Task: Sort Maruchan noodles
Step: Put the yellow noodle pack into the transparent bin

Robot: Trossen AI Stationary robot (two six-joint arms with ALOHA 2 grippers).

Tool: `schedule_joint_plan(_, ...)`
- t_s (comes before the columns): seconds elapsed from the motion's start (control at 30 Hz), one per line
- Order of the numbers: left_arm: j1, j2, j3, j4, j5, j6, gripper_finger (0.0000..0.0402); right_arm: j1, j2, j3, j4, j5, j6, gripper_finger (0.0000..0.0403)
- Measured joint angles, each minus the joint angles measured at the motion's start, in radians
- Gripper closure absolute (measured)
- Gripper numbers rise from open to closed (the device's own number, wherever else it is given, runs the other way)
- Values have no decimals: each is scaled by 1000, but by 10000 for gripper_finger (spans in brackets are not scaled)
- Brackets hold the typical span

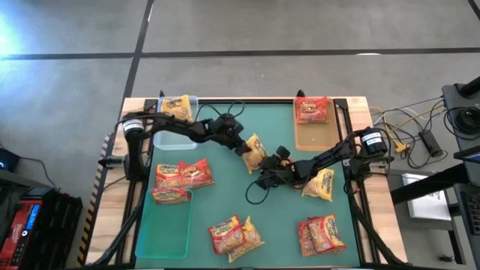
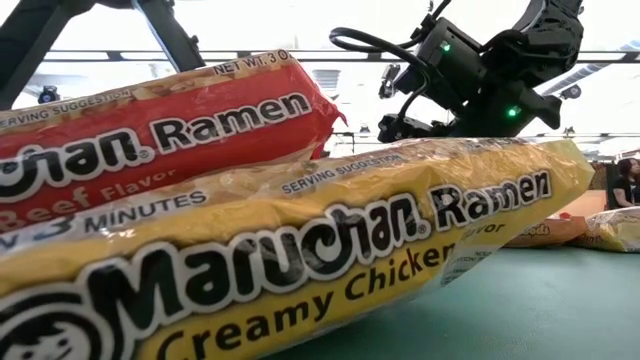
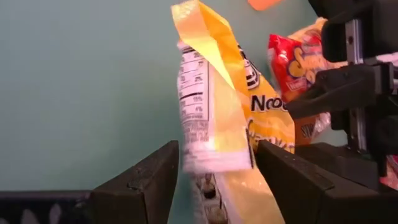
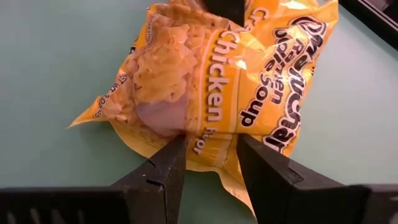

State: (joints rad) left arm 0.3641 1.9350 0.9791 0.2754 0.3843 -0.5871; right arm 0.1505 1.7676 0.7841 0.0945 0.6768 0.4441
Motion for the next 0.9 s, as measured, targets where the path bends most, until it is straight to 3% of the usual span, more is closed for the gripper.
schedule_joint_plan(0.23, 0, -2, 16, -12, 27, 24, 222, 0, -4, -1, -7, 0, -37, 266)
schedule_joint_plan(0.57, 0, -9, 17, -18, 65, 20, 336, 14, -76, -6, -55, -28, -51, 266)
schedule_joint_plan(0.9, 10, -57, 15, -70, 89, 36, 335, 28, -108, -6, -52, -169, -44, 266)
